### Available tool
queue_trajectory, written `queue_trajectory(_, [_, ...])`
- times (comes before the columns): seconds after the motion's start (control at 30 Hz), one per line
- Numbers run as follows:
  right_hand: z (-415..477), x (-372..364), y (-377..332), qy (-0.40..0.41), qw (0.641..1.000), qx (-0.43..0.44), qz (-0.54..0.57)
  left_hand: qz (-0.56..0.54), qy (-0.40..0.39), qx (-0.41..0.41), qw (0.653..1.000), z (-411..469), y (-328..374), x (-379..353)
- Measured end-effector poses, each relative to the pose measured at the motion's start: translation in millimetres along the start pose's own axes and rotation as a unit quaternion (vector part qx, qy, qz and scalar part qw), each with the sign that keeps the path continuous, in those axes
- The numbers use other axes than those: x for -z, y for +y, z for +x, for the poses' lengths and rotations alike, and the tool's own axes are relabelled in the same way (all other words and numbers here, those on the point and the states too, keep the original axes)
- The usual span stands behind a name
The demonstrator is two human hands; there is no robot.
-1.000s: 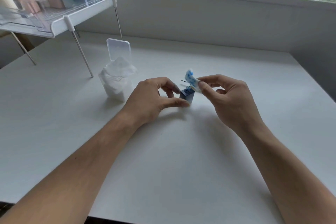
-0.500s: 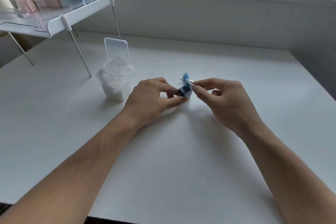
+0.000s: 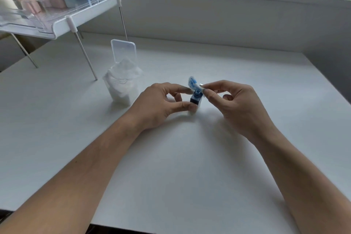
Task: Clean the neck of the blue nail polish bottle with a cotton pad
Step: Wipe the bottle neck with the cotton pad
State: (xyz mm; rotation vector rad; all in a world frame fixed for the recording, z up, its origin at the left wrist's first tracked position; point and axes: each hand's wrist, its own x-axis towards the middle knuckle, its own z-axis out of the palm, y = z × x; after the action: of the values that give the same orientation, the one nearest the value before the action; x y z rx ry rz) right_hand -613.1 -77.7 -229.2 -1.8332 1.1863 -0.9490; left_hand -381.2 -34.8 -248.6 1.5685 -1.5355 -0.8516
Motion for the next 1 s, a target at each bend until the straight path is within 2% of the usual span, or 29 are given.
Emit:
queue_trajectory(0.27, [-3,0,-3,-0.022,0.999,-0.016,0.022,0.047,0.045,-0.038,0.997,0,0,-6])
queue_trajectory(0.5, [-4,4,-2,-0.026,0.999,-0.030,0.032,0.059,0.108,-0.034,0.992,1,-2,-13])
queue_trajectory(0.9, [8,13,15,0.005,0.997,-0.066,0.034,0.021,0.108,-0.017,0.994,5,-10,-4])
queue_trajectory(1.0, [11,13,20,0.011,0.998,-0.058,-0.019,0.002,0.100,-0.007,0.995,5,-10,-1])
